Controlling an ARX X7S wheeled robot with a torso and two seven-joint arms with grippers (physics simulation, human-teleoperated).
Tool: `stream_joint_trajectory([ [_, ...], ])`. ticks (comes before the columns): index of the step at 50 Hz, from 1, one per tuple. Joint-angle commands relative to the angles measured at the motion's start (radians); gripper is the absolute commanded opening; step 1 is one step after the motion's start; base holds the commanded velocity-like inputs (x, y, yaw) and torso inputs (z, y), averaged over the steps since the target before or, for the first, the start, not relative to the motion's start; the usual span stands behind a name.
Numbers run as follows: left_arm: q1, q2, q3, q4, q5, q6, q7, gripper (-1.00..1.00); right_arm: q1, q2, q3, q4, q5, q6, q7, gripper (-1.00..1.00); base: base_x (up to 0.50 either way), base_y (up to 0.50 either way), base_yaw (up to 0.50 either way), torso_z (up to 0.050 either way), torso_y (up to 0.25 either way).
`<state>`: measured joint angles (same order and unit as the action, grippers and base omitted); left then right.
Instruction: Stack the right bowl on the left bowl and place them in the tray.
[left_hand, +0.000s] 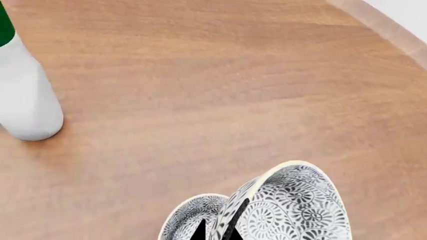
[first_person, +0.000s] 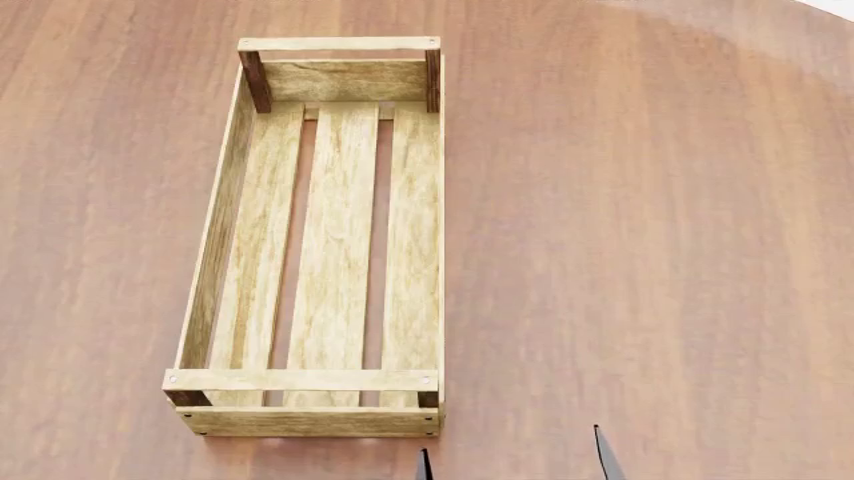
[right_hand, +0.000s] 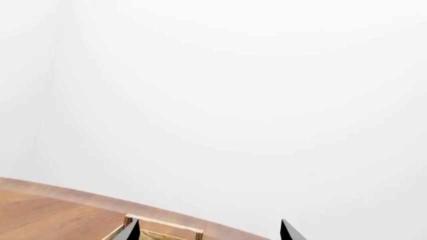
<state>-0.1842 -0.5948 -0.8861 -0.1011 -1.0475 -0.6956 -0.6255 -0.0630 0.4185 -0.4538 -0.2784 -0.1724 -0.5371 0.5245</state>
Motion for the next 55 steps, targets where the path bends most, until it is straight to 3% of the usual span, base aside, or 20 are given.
stream_joint_trajectory([
  [1,-0.014,0.017,-0.016,-0.029,0.035,0.023,0.015,-1.00,-0.002,-0.014,0.022,0.003,-0.017,-0.005,-0.016,1.00,0.00,0.00,0.00,0.000,0.000],
  [28,-0.032,0.021,0.020,-0.088,0.083,0.047,0.006,-1.00,-0.002,-0.007,0.022,0.014,-0.012,-0.010,-0.002,1.00,0.00,0.00,0.00,0.000,0.000],
  [53,-0.064,0.026,0.081,-0.221,0.146,0.105,0.075,-1.00,0.000,-0.001,0.020,0.012,-0.007,-0.005,0.005,1.00,0.00,0.00,0.00,0.000,0.000],
  [54,-0.065,0.027,0.085,-0.226,0.150,0.108,0.077,1.00,0.000,-0.001,0.020,0.012,-0.007,-0.004,0.005,1.00,0.00,0.00,0.00,0.000,0.000],
  [55,-0.067,0.028,0.086,-0.229,0.151,0.110,0.080,1.00,0.000,-0.001,0.020,0.012,-0.007,-0.004,0.005,1.00,0.00,0.00,0.00,0.000,0.000],
])
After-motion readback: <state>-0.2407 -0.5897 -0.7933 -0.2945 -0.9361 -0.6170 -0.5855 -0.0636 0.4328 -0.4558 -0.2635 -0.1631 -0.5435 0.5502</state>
